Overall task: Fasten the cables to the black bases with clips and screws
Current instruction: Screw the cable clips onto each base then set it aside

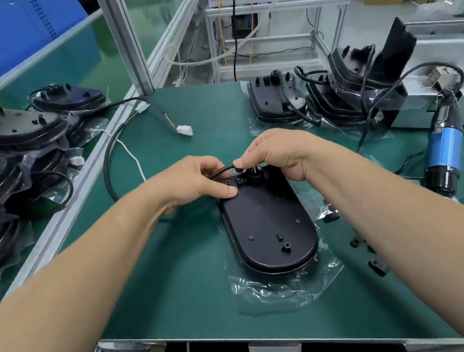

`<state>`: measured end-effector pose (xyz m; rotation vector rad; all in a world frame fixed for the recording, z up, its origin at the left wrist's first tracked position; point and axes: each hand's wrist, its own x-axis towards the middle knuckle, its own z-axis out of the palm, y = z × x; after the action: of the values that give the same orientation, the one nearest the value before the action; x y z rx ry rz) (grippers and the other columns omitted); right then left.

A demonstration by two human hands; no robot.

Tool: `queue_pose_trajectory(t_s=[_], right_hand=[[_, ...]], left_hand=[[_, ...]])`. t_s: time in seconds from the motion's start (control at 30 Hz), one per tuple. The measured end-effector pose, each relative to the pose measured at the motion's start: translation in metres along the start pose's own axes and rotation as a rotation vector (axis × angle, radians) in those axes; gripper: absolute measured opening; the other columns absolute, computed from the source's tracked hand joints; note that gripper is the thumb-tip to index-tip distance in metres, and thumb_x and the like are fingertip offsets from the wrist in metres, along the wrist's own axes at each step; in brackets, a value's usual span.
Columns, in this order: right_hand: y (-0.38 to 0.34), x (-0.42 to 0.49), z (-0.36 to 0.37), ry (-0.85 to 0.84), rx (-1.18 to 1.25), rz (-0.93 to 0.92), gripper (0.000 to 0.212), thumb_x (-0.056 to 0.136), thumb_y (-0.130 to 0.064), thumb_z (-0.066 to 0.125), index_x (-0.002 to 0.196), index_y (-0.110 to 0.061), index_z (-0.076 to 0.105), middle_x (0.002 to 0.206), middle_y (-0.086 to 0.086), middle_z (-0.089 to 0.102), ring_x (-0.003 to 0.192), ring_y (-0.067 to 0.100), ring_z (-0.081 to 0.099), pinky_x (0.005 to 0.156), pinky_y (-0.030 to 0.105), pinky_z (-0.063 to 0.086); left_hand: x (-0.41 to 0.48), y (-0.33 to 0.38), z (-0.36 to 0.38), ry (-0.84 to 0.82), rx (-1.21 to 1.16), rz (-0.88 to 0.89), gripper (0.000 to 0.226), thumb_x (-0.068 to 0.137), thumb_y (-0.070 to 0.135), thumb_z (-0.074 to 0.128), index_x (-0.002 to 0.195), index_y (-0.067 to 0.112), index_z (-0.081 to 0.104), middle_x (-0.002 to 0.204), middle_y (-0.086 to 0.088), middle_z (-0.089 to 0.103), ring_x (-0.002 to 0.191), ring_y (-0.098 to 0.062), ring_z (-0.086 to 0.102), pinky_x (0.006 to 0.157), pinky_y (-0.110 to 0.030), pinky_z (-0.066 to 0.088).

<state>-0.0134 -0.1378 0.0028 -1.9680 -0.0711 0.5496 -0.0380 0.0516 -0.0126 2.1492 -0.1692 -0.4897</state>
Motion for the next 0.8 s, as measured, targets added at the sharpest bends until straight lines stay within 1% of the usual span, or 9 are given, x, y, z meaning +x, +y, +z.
queue_pose_trajectory(t_s=[0.07,0.2,0.3,0.4,0.47,0.57,0.63,0.7,0.8], right_hand=[[0.000,0.000,-0.002,-0.038,0.008,0.000,0.020,0.082,-0.008,0.076,0.071,-0.010,0.061,0.086,0.010,0.056,0.075,0.018,0.050,0.061,0.028,0.037],[-0.002,-0.001,-0.004,-0.094,-0.026,0.017,0.016,0.082,-0.004,0.075,0.071,-0.009,0.065,0.077,0.009,0.062,0.072,0.018,0.055,0.063,0.030,0.040],[-0.002,0.002,-0.004,-0.064,-0.052,0.020,0.015,0.081,-0.006,0.077,0.073,-0.009,0.065,0.077,0.008,0.062,0.075,0.020,0.055,0.064,0.031,0.041],[-0.003,0.005,-0.004,-0.079,-0.044,0.045,0.012,0.080,-0.007,0.079,0.079,-0.007,0.066,0.071,0.006,0.063,0.070,0.018,0.057,0.063,0.031,0.043],[-0.005,0.007,-0.004,-0.084,-0.043,0.082,0.014,0.080,-0.006,0.079,0.084,-0.004,0.066,0.075,0.008,0.064,0.072,0.020,0.059,0.066,0.032,0.047],[-0.009,0.010,-0.005,-0.120,-0.048,0.112,0.012,0.082,-0.003,0.075,0.088,-0.003,0.064,0.087,0.014,0.059,0.084,0.025,0.056,0.080,0.037,0.049],[-0.011,0.011,-0.005,-0.160,-0.079,0.092,0.010,0.085,-0.002,0.072,0.080,-0.005,0.063,0.082,0.012,0.060,0.083,0.024,0.056,0.079,0.034,0.047],[-0.009,0.011,-0.006,-0.167,-0.092,0.039,0.013,0.086,-0.004,0.071,0.076,-0.007,0.064,0.073,0.003,0.063,0.077,0.017,0.056,0.073,0.029,0.044],[-0.003,0.011,-0.010,-0.182,-0.069,-0.045,0.011,0.086,-0.005,0.072,0.077,-0.009,0.066,0.067,-0.003,0.063,0.071,0.008,0.051,0.070,0.023,0.038]], left_hand=[[-0.001,-0.003,0.002,0.028,-0.042,0.000,0.047,0.052,0.038,0.085,0.091,0.015,0.071,0.090,-0.008,0.070,0.082,-0.017,0.058,0.085,-0.035,0.042],[-0.004,-0.001,0.004,0.028,-0.095,-0.015,0.039,0.053,0.030,0.086,0.087,0.016,0.073,0.097,-0.012,0.073,0.083,-0.017,0.063,0.099,-0.044,0.046],[-0.005,0.001,0.006,0.035,-0.109,-0.013,0.037,0.053,0.030,0.085,0.085,0.017,0.072,0.094,-0.011,0.073,0.082,-0.017,0.062,0.100,-0.045,0.045],[-0.006,0.001,0.006,0.046,-0.128,-0.023,0.035,0.053,0.028,0.084,0.084,0.017,0.073,0.092,-0.008,0.073,0.083,-0.017,0.063,0.099,-0.043,0.046],[-0.007,0.000,0.007,0.055,-0.138,-0.029,0.033,0.056,0.025,0.085,0.085,0.016,0.073,0.093,-0.008,0.072,0.085,-0.018,0.062,0.100,-0.042,0.046],[-0.008,-0.001,0.008,0.070,-0.151,-0.033,0.023,0.069,0.014,0.085,0.089,0.012,0.073,0.091,-0.007,0.072,0.084,-0.016,0.060,0.094,-0.036,0.045],[-0.008,-0.001,0.009,0.077,-0.162,-0.034,0.020,0.072,0.012,0.082,0.089,0.010,0.072,0.087,-0.005,0.071,0.081,-0.015,0.060,0.087,-0.030,0.044],[-0.008,-0.001,0.009,0.084,-0.160,-0.037,0.019,0.072,0.012,0.082,0.088,0.011,0.072,0.082,-0.002,0.069,0.078,-0.014,0.058,0.080,-0.027,0.042],[-0.007,0.000,0.009,0.092,-0.153,-0.041,0.019,0.071,0.013,0.083,0.086,0.011,0.071,0.079,0.000,0.067,0.075,-0.013,0.057,0.075,-0.025,0.040]])
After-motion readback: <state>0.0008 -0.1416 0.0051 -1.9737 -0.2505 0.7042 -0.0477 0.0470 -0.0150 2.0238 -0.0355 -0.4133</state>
